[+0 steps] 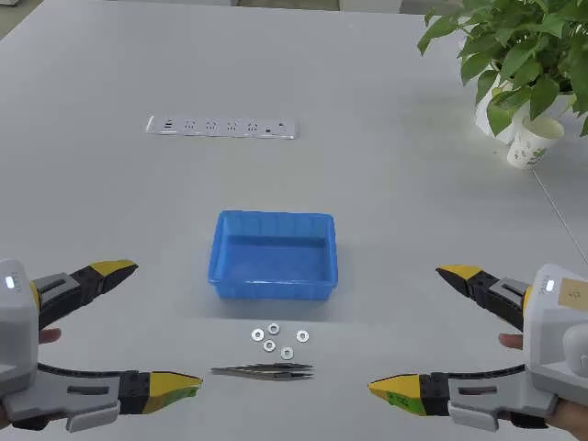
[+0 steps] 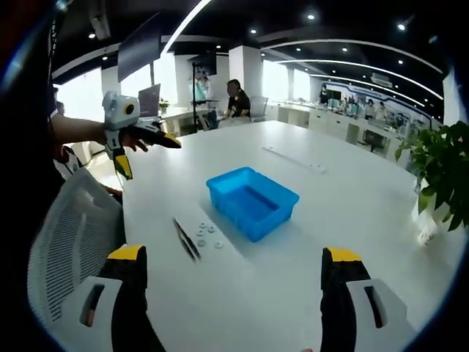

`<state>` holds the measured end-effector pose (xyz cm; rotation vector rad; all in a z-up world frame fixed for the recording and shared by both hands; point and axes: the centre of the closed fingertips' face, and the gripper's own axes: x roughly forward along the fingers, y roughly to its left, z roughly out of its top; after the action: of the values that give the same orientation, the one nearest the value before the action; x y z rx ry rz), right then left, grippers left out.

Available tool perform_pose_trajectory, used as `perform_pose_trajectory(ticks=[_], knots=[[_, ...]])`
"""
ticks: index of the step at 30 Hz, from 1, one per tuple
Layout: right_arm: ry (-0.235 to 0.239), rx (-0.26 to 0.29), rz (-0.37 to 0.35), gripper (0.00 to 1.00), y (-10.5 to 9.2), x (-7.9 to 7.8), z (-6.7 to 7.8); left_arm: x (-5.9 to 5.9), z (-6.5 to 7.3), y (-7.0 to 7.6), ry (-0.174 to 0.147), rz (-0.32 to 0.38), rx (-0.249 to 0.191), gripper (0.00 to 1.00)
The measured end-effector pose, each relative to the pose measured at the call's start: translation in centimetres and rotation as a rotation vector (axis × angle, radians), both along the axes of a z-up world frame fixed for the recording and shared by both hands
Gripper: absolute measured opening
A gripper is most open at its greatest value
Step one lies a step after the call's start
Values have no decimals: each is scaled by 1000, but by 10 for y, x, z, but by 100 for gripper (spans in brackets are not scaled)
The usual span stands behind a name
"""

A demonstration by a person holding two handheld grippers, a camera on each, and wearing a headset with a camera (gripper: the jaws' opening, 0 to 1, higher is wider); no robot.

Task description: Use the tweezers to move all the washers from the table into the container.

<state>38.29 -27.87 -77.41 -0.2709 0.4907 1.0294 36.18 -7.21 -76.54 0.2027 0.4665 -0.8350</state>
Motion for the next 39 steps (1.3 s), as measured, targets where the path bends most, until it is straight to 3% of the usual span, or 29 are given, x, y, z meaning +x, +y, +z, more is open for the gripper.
perform_pose_trajectory(ticks=[39], knots=[[-9,-10,5,99,-2,1,0,2,5,4,-15,-15,26,98]])
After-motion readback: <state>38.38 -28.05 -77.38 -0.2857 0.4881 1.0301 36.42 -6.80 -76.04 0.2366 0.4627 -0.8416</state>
